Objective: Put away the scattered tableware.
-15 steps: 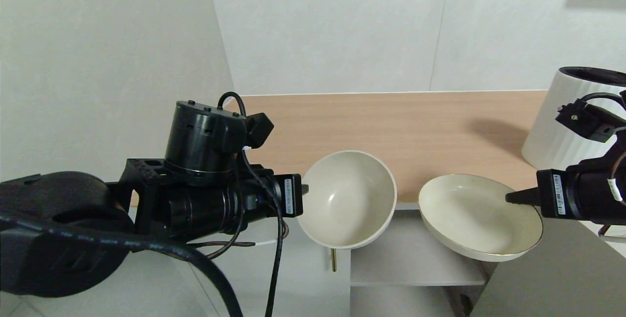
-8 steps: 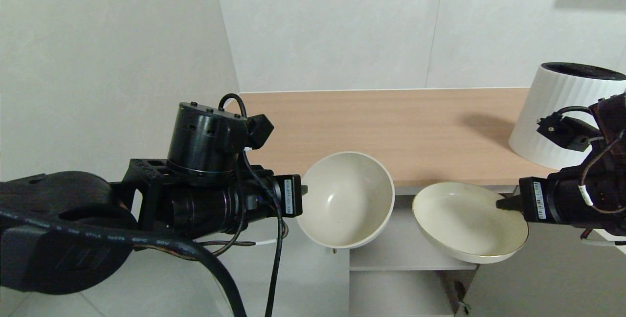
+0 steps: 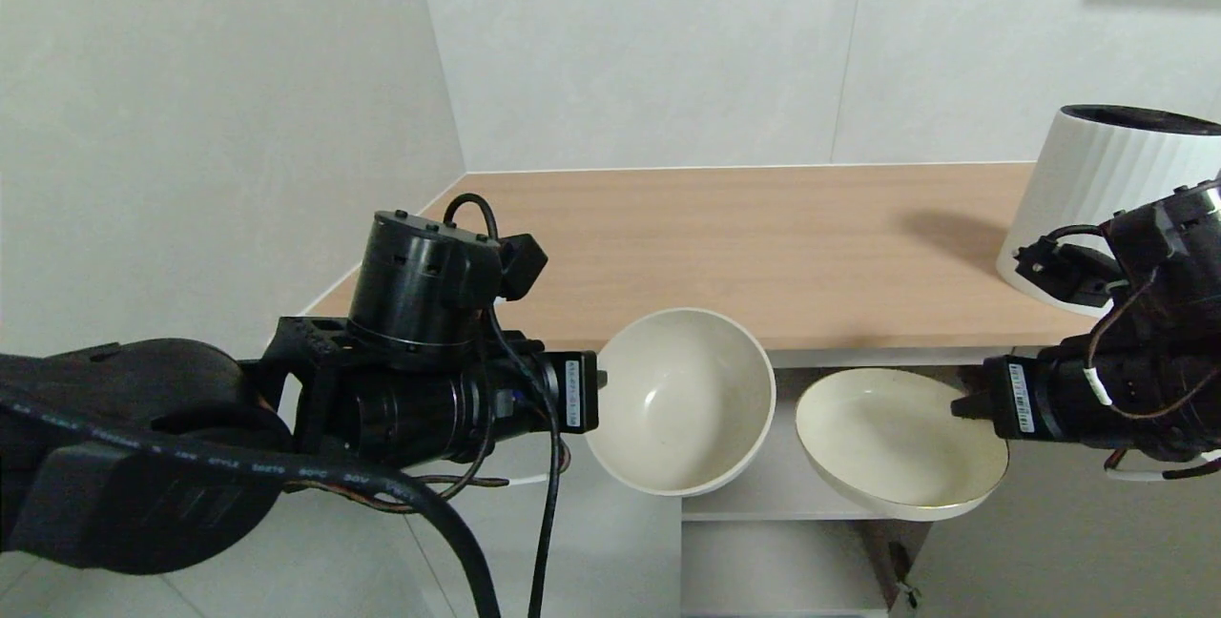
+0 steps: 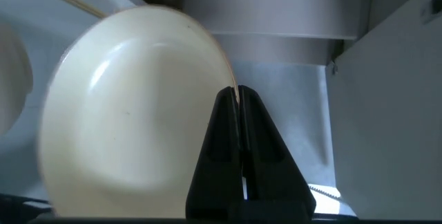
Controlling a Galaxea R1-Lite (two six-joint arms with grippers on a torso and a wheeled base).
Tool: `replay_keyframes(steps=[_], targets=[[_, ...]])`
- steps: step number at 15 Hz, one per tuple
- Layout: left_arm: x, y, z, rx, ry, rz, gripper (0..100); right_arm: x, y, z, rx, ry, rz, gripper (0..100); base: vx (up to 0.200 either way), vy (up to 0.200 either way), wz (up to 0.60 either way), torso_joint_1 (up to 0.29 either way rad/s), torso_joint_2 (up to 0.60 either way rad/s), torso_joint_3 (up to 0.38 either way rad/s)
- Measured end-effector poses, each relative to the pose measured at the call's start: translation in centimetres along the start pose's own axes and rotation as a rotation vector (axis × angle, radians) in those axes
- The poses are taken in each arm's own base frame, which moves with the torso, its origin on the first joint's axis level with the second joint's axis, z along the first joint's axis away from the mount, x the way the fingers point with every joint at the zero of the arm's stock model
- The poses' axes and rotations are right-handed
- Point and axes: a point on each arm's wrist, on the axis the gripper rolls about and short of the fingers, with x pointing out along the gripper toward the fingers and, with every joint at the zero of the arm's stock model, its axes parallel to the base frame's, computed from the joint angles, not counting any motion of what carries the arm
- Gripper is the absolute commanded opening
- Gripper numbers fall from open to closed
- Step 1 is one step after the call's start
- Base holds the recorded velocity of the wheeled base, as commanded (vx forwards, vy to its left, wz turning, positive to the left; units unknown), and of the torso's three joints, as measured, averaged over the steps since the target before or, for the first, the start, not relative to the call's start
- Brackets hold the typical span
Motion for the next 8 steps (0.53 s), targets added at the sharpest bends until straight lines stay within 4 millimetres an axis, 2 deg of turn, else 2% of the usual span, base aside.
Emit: replay_keyframes(steps=[8], targets=[[0.37,0.12,-0.05,0.0,0.006,0.006,0,1.01,-0.03,-0.19,-0.002,0.032,-0.014,0,0.0,0.0,0.0,-0.151,0.46,0.303]])
